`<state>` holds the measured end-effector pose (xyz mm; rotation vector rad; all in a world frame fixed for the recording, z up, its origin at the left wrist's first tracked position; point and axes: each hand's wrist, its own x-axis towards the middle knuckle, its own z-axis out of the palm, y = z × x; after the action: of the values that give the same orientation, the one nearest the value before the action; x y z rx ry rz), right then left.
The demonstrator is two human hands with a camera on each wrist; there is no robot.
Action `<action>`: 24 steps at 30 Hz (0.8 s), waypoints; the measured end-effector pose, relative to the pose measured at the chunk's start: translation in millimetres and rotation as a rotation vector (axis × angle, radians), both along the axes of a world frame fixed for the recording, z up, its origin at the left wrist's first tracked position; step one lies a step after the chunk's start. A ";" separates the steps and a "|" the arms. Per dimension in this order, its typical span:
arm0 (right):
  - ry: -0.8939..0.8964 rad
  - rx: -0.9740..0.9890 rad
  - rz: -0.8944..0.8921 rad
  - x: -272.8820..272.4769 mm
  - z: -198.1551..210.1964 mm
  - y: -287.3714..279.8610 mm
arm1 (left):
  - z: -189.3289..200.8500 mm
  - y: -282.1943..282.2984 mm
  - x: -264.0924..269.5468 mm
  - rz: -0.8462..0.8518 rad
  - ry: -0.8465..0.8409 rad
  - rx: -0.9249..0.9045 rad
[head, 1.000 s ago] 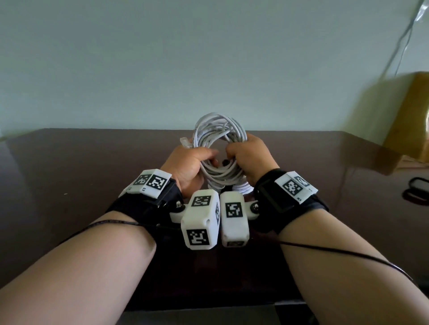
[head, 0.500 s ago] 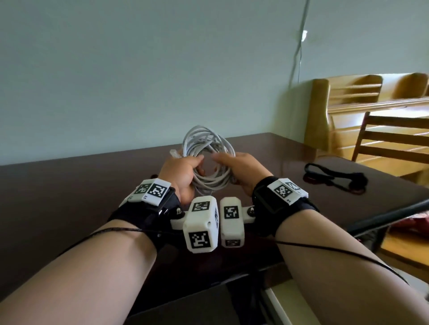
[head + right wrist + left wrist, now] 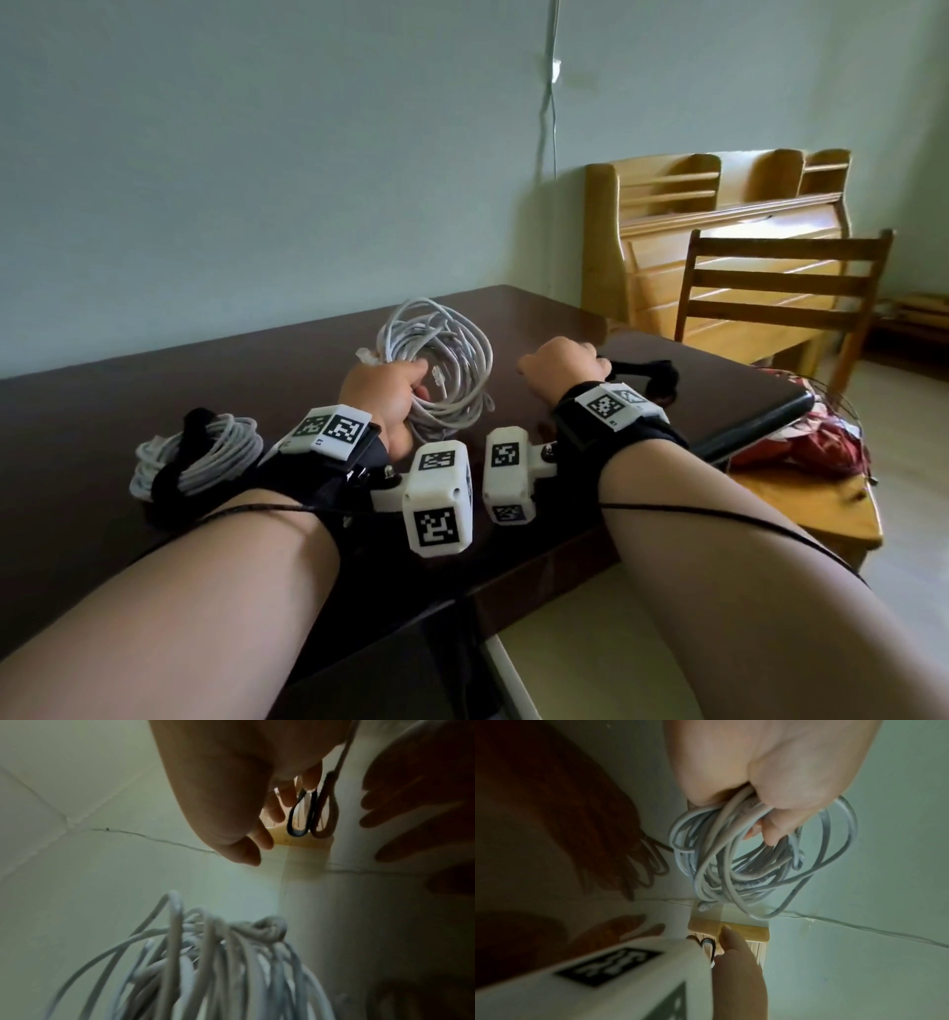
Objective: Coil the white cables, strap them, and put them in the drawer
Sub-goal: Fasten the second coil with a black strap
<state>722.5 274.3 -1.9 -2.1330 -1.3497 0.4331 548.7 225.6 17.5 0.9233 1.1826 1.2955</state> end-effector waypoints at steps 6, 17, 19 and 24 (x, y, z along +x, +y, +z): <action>-0.169 -0.225 0.017 13.7 -2.9 20.1 | -3.8 11.2 0.8 0.039 -0.006 -0.028; -0.196 -0.346 -0.005 20.3 -5.5 29.0 | -10.7 22.5 -6.2 0.062 -0.010 -0.012; -0.252 -0.357 0.068 27.4 -20.8 52.7 | -12.3 22.7 -8.5 0.069 -0.018 -0.003; -0.036 0.037 0.224 -15.5 14.2 1.9 | -11.0 18.3 -18.6 0.088 -0.066 0.042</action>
<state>707.0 276.2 12.3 -1.9759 -1.6121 0.4555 530.1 243.9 6.6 0.8609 1.1595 1.4153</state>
